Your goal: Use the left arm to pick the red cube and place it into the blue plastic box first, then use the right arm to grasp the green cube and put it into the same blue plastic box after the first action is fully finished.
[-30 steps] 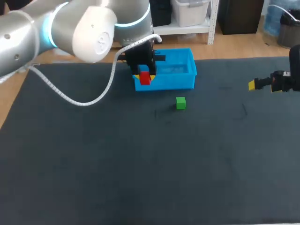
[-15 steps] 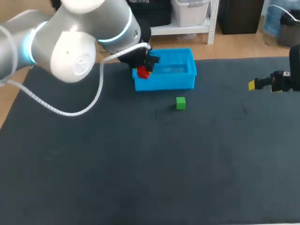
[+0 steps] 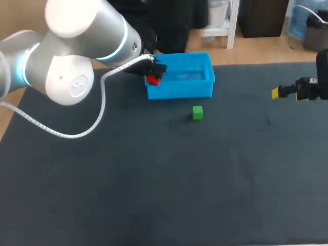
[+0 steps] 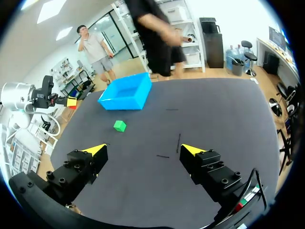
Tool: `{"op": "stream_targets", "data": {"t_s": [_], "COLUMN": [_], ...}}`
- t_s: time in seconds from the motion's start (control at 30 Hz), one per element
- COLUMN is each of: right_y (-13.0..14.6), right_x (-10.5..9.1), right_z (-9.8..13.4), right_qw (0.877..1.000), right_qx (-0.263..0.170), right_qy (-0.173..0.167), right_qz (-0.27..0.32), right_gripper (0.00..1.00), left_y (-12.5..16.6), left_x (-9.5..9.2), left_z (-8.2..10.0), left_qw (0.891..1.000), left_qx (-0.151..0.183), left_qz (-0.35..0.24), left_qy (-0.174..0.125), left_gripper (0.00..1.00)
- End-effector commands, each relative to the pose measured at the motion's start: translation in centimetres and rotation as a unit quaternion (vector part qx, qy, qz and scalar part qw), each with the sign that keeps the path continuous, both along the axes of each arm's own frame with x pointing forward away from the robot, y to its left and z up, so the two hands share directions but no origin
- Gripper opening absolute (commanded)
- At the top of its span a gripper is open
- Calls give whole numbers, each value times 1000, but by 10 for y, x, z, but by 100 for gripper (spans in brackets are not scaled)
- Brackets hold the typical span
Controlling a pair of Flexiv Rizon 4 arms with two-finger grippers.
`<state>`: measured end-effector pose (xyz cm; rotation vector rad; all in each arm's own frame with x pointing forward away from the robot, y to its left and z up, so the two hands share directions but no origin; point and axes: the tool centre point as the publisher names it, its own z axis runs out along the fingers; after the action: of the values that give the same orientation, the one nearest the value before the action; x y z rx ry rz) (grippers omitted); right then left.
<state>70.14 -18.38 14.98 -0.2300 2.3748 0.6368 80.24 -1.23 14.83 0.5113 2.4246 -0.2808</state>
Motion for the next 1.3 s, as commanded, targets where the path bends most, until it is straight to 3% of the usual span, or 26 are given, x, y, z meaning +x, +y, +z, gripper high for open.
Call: {"op": "stream_targets", "data": {"t_s": [0.03, 0.63, 0.9, 1.3], "right_y": [-1, -1, -1, -1], "right_x": [-1, -1, -1, -1], "right_z": [0, 0, 0, 0], "right_qw": [1000, 1000, 1000, 1000], "right_qx": [0, 0, 0, 0], "right_qy": [0, 0, 0, 0], "right_qz": [0, 0, 0, 0], "right_gripper": [100, 100, 100, 100], "left_y": [3, -10, -16, -27], "left_x": [22, 102, 123, 139], "left_z": [-5, -25, -34, -54], "left_qw": [1000, 999, 999, 998], "left_qx": [-8, -9, -16, -25], "left_qz": [-10, -47, -50, -49], "left_qy": [8, 4, 5, 21], "left_gripper": [0, 0, 0, 0]}}
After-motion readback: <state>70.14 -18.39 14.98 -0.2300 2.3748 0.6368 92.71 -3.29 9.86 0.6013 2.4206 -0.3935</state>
